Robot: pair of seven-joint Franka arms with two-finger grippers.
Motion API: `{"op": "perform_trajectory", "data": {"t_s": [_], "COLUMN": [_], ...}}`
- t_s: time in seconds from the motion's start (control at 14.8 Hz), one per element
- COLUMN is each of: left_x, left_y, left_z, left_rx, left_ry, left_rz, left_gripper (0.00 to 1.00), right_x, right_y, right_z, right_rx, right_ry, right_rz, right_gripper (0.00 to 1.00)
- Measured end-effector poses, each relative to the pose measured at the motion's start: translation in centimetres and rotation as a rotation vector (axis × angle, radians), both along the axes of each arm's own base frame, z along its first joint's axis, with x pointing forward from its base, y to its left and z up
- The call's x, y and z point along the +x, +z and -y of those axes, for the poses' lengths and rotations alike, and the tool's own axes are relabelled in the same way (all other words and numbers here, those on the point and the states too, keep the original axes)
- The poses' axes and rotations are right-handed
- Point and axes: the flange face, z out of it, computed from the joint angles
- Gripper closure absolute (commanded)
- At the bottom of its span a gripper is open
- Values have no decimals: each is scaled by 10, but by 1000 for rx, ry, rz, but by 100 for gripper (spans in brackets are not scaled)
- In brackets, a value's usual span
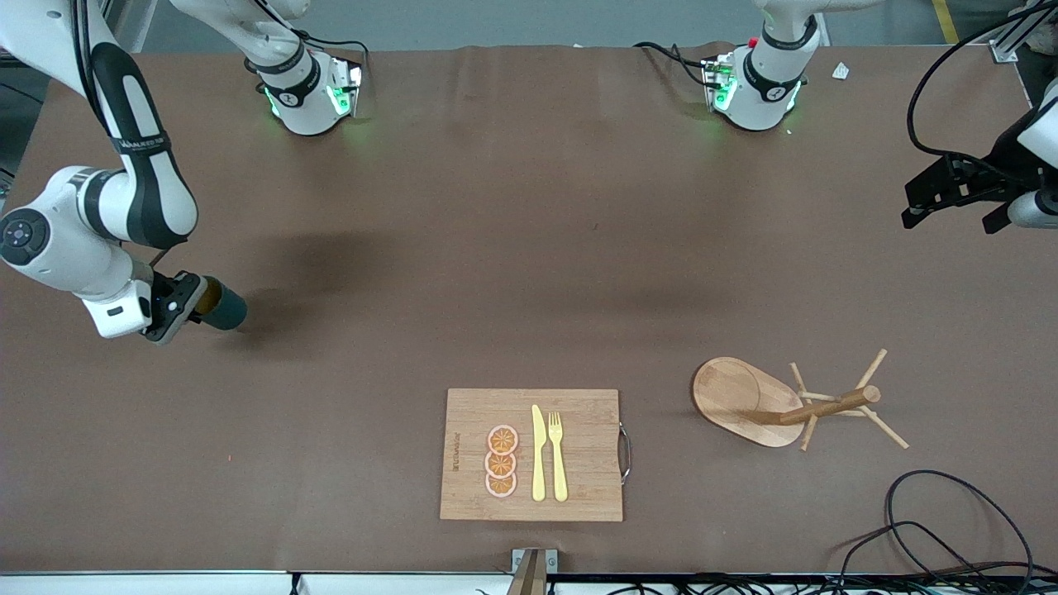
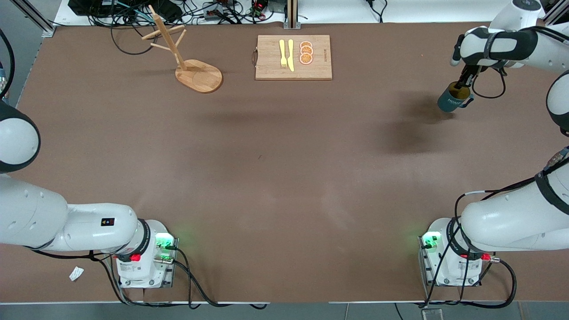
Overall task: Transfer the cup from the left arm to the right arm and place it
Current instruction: 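Lift and carry the mug with the right gripper away from the stand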
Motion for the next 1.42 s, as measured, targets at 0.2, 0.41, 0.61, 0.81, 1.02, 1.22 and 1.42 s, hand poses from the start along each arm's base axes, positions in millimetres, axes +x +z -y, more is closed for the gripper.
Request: {"op": "perform_trajectory", "data": {"t_s": [0.2,0.41,0.61,0.81,1.02,1.22,1.42], "left_x": [0,0,0,0,0,1,1], "left_y": [0,0,0,-1,-1,-1,-2], "left_z": [0,0,0,0,0,0,0], "left_rx": [0,0,0,0,0,0,0], "left_ry": [0,0,0,0,0,0,0], "left_rz": [0,0,-1,-1,-1,-2,-3], "left_gripper": [0,0,0,0,0,0,0], "right_x": [-9,-9,-10,-12,-13,-13,-13], "right_y": [-18,-21,-25,-27,-28,-28,-28], "right_z": [-5,-23,-45,-52,-53,-52,-49], "right_rx": [0,6,9,11,11,11,9], "right_ry": [92,154,192,205,207,206,216], "right_rz": [-2,-9,-19,-25,-30,-30,-31], "right_gripper": [100,100,100,100,100,100,100]}}
